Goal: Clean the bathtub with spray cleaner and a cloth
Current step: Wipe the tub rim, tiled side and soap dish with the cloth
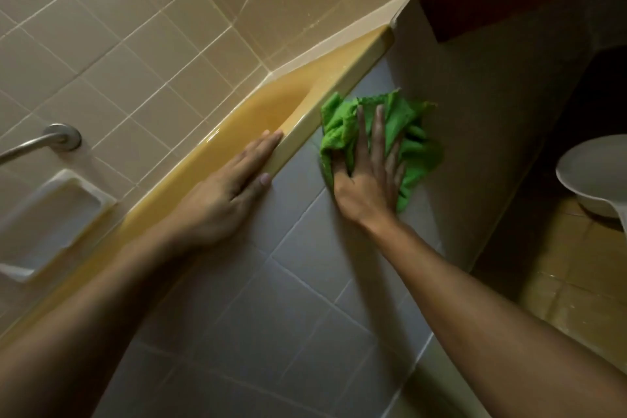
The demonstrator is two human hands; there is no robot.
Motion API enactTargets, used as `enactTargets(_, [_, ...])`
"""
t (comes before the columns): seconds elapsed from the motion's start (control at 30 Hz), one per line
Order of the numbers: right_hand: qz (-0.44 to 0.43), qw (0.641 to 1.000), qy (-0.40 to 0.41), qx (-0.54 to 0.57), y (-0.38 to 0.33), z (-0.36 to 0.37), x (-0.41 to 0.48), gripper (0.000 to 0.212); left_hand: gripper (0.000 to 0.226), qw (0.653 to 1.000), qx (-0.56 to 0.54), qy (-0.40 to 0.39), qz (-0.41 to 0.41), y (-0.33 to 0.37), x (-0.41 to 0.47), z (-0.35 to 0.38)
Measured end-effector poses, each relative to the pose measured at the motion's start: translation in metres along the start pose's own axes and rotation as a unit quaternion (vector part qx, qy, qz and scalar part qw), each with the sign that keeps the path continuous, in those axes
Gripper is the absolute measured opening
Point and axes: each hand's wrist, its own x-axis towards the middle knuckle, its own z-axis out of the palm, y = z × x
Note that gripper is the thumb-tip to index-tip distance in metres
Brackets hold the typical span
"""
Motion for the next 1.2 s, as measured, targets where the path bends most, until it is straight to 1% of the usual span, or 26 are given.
enactTargets(0.07, [-0.027, 1.0, 0.001, -0.002, -0.019, -0.005, 0.012, 0.074, 0.061, 1.0, -0.007, -0.006, 0.002, -0.002, -0.008, -0.002])
enactTargets(0.17, [-0.04, 0.999, 0.006, -0.007, -0.022, -0.005, 0.015, 0.074, 0.063, 1.0, 0.008, -0.01, 0.009, -0.006, -0.016, -0.004])
enactTargets(0.3, [-0.05, 0.998, 0.032, -0.013, -0.007, 0.001, 0.004, 0.072, 0.063, 0.999, 0.023, -0.004, 0.023, -0.007, -0.016, -0.003])
enactTargets(0.47, [-0.024, 0.999, 0.046, -0.003, 0.035, 0.015, -0.032, 0.071, 0.061, 1.0, 0.008, 0.01, 0.008, -0.002, -0.013, 0.0])
enactTargets(0.63, [0.037, 0.998, 0.05, 0.018, 0.097, 0.029, -0.07, 0.071, 0.061, 1.0, 0.008, 0.009, 0.009, -0.003, -0.006, 0.001])
enactTargets(0.7, [0.07, 0.996, 0.054, 0.031, 0.117, 0.033, -0.083, 0.068, 0.063, 1.0, 0.012, 0.007, 0.002, -0.004, -0.002, 0.002])
enactTargets(0.73, [0.094, 0.994, 0.049, 0.037, 0.128, 0.036, -0.09, 0.071, 0.065, 1.0, 0.013, 0.009, 0.0, -0.005, 0.0, 0.002])
enactTargets(0.8, [0.15, 0.987, 0.036, 0.051, 0.154, 0.042, -0.106, 0.08, 0.07, 1.0, 0.013, 0.012, -0.003, -0.006, 0.005, 0.001])
enactTargets(0.87, [0.204, 0.976, 0.022, 0.07, 0.178, 0.049, -0.125, 0.087, 0.069, 1.0, 0.007, 0.014, -0.006, -0.006, 0.008, 0.002])
enactTargets(1.0, [0.287, 0.953, -0.007, 0.095, 0.202, 0.055, -0.158, 0.084, 0.065, 1.0, -0.005, 0.017, -0.01, 0.0, 0.012, 0.002])
enactTargets(1.1, [0.304, 0.946, -0.005, 0.11, 0.195, 0.052, -0.163, 0.088, 0.064, 0.999, -0.003, 0.021, -0.028, 0.009, 0.013, 0.002])
enactTargets(1.17, [0.293, 0.949, -0.001, 0.115, 0.181, 0.049, -0.162, 0.096, 0.058, 0.999, 0.0, 0.024, -0.027, 0.013, 0.013, 0.002])
enactTargets(1.2, [0.273, 0.956, -0.004, 0.111, 0.173, 0.049, -0.163, 0.096, 0.055, 0.999, 0.002, 0.023, -0.03, 0.013, 0.013, 0.001])
